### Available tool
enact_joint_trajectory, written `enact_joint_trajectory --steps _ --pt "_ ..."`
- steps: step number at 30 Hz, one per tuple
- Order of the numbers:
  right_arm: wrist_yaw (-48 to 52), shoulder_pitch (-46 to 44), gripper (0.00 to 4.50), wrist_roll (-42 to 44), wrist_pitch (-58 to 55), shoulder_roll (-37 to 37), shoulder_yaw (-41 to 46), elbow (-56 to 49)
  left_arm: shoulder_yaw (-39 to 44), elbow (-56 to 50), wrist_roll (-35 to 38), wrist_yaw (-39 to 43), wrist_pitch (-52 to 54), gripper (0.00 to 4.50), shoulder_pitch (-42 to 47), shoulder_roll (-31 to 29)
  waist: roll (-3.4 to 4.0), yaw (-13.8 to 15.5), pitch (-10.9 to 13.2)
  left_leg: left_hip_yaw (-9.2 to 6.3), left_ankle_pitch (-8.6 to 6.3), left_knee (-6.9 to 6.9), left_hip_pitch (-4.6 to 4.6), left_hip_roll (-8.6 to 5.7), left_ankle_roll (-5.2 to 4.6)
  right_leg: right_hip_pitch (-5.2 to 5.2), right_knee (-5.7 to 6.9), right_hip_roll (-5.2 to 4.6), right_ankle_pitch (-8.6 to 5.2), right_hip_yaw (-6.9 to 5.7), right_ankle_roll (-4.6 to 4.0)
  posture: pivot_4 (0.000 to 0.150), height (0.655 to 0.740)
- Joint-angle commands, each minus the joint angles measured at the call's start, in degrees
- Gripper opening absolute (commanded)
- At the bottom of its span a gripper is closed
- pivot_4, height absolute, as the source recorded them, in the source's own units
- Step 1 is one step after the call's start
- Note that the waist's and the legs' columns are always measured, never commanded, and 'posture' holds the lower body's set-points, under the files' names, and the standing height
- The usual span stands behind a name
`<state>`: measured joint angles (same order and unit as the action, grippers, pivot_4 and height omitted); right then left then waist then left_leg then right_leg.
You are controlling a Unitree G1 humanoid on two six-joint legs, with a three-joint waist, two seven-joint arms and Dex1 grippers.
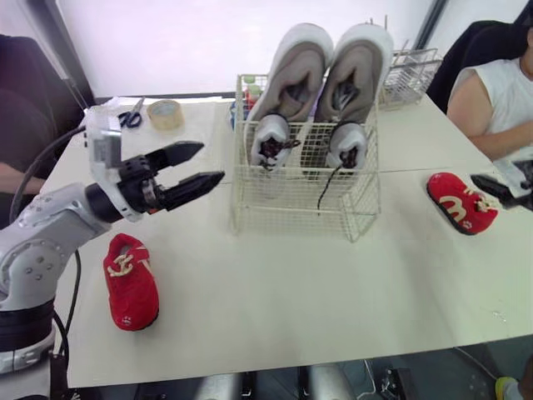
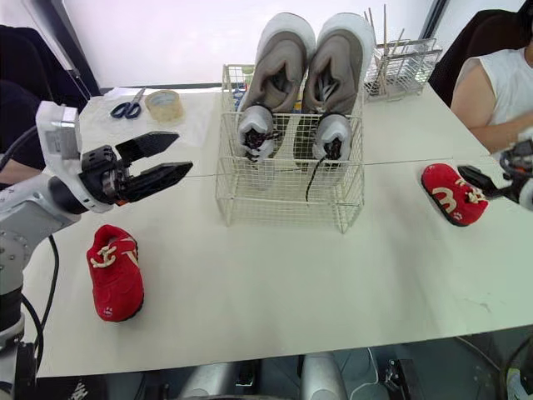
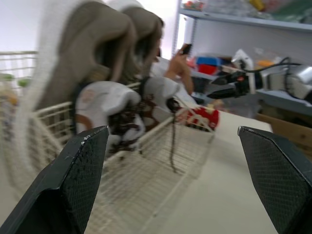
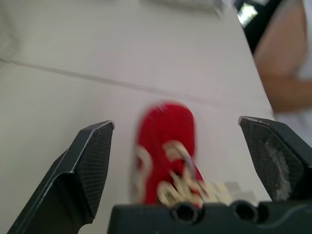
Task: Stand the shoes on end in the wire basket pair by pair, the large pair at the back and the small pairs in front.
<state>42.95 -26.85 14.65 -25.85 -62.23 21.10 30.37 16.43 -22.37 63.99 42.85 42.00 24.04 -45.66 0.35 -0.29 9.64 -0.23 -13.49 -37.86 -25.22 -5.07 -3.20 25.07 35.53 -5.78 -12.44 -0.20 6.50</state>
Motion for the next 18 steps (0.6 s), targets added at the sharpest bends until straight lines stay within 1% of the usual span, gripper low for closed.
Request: enact_joint_trajectory --steps 1,7,11,14,18 --pt "-0.19 -1.85 4.5 -1.71 3.11 -1.59 -0.06 5.0 0.23 -1.82 0.64 0.92 0.56 4.39 1.15 -0.63 0.02 -0.35 0.0 0.0 0.0 0.05 0.04 0.02 -0.01 -0.01 0.01 0.02 0.0 0.0 0.0 0.15 0.74" --pt "-0.1 -8.83 4.5 -4.22 5.95 1.43 -4.12 16.66 0.13 -2.84 0.39 0.27 0.74 4.39 1.53 -0.02 0.03 -0.5 0.01 0.0 -0.05 0.16 0.24 0.04 -0.11 -0.19 -0.06 0.04 -0.02 0.01 -0.02 0.15 0.74" --pt "1.3 -12.99 4.5 -4.36 7.25 2.91 -4.97 22.85 0.63 -3.55 0.72 -0.62 1.07 4.39 1.5 0.19 0.04 -0.21 0.01 -0.01 -0.03 0.16 0.26 0.03 -0.07 -0.23 -0.1 0.02 -0.02 0.01 -0.02 0.15 0.74" --pt "2.17 -14.99 4.5 -5.38 7.94 3.64 -6.37 26.65 1.03 -4.07 0.57 -1.39 0.92 4.39 1.25 0.18 0.04 -0.14 0.01 -0.03 -0.04 0.16 0.26 0.0 0.01 -0.28 -0.16 0.0 -0.02 0.01 -0.03 0.15 0.74" --pt "0.53 -15.58 4.5 -8.13 11.02 4.74 -8.81 31.16 1.15 -5.09 0.63 -2.62 0.78 4.39 0.98 0.32 0.04 -0.35 0.01 -0.03 -0.08 0.16 0.27 0.0 0.1 -0.31 -0.2 0.0 -0.01 0.01 -0.02 0.15 0.74"
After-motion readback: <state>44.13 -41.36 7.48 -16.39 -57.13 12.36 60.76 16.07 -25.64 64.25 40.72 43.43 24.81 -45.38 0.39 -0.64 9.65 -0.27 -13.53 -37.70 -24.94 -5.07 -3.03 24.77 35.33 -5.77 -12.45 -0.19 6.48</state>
